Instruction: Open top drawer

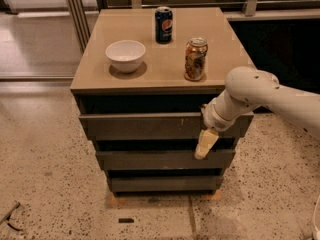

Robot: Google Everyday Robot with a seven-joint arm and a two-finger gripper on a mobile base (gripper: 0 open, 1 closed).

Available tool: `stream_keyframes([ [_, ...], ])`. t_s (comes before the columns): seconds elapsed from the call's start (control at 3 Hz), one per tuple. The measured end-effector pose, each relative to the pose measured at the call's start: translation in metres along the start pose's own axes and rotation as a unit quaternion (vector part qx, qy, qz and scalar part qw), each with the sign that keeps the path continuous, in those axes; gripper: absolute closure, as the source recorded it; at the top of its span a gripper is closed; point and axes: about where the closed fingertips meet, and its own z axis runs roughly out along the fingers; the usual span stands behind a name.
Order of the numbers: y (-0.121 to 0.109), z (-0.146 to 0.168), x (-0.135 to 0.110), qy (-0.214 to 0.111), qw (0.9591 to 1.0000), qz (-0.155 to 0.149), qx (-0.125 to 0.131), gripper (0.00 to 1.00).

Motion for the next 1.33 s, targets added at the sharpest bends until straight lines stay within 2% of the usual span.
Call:
stream_keyframes([
  [0.67, 0.043, -0.018, 0.01, -0.038, 0.9977, 0.038, -0.042, 0.0],
  [1.0, 0.061, -0.026, 0.013, -0.053, 0.996, 0.052, -0.049, 0.0],
  [1.33, 0.091, -0.038, 0.013, -0.069, 0.9933, 0.068, -0.064, 0.0],
])
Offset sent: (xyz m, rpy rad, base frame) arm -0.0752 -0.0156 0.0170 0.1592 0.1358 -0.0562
